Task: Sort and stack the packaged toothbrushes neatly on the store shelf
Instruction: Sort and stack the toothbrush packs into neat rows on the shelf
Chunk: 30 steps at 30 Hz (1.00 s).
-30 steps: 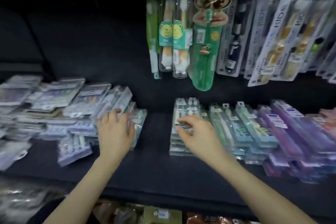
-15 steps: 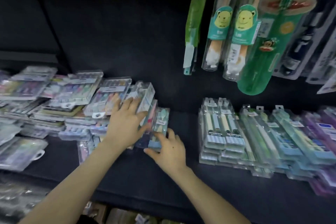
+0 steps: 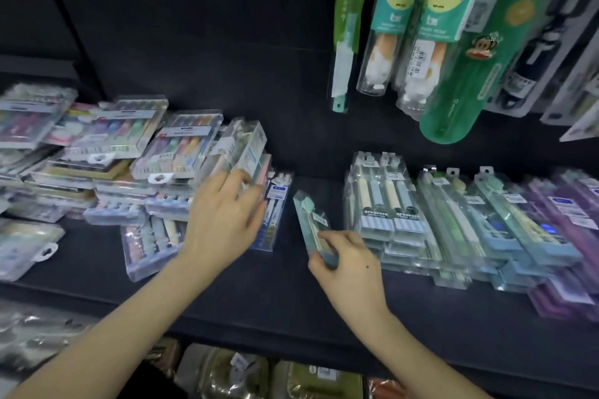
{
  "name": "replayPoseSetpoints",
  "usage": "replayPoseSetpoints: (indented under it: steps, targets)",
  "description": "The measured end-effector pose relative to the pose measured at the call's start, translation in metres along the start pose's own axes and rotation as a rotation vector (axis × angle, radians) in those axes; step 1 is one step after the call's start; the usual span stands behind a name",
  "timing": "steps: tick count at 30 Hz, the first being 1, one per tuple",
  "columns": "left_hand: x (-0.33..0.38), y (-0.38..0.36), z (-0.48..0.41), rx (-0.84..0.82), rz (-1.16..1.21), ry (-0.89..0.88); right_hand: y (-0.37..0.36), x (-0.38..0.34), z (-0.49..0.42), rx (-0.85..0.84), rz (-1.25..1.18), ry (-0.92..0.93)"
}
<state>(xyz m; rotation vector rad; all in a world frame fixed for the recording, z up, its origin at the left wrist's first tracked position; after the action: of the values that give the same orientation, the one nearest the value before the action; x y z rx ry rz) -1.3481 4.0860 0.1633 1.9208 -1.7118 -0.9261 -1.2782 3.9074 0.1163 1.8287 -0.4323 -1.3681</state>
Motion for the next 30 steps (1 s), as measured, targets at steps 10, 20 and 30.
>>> replayPoseSetpoints:
  steps: [10, 20, 30]
  targets:
    - [0.048, -0.059, 0.051, -0.424, 0.220, 0.500, 0.051, 0.001, 0.033, 0.025, -0.270, 0.065]
    - [0.070, -0.057, 0.038, -0.720, 0.346, 0.747, 0.082, 0.040, 0.046, -0.028, -0.374, -0.050]
    - [0.066, -0.017, 0.009, -0.404, 0.560, 0.831, 0.119, 0.060, 0.060, 0.067, -0.461, -0.016]
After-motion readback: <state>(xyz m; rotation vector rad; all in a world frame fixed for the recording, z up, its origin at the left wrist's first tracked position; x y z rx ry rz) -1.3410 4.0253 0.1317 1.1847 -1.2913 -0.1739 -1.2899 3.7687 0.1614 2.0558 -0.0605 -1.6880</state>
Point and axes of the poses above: each hand's wrist, its own z-axis away from the middle knuckle, its own y-axis out of the back of the hand, x = y × z, the point moved 3 cm from there along -z, towards the middle knuckle, and after that the axes turned 14 degrees about -y, right-handed, at the moved point
